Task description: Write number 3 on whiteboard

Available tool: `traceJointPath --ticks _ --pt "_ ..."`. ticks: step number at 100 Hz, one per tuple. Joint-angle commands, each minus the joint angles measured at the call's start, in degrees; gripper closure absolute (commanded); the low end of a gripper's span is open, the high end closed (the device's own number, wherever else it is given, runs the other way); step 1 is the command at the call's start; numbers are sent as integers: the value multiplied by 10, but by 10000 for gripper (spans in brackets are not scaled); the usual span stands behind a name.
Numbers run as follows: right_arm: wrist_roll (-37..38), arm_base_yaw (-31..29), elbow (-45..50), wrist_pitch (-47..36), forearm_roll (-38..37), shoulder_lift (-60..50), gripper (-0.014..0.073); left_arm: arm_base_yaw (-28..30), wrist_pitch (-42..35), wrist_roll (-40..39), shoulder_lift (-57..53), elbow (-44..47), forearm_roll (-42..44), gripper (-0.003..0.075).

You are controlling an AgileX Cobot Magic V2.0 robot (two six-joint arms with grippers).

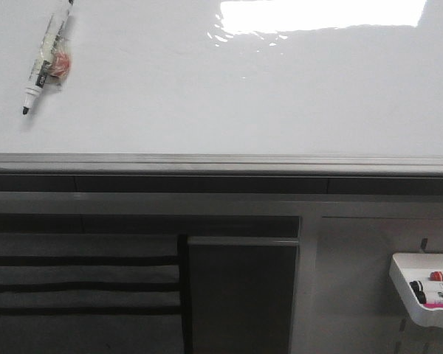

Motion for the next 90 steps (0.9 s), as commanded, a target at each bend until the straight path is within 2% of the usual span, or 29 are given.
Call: traceJointPath --ticks 1,40,52,71,90 --pt "-2 -5 15 -45 -8 -10 663 -1 -49 0 -14 4 -5 741" --pt "-2 -5 14 -47 -8 -10 663 -1 -50 0 -14 4 -5 741" --pt "0 -5 -17 -10 17 -10 663 -1 -38 0 -14 -10 -16 741" --pt "-1 -3 -113 79 22 25 663 -1 98 0 8 -124 -36 741" --pt "-14 -3 -229 173 22 130 663 -1 269 18 115 -270 -7 741"
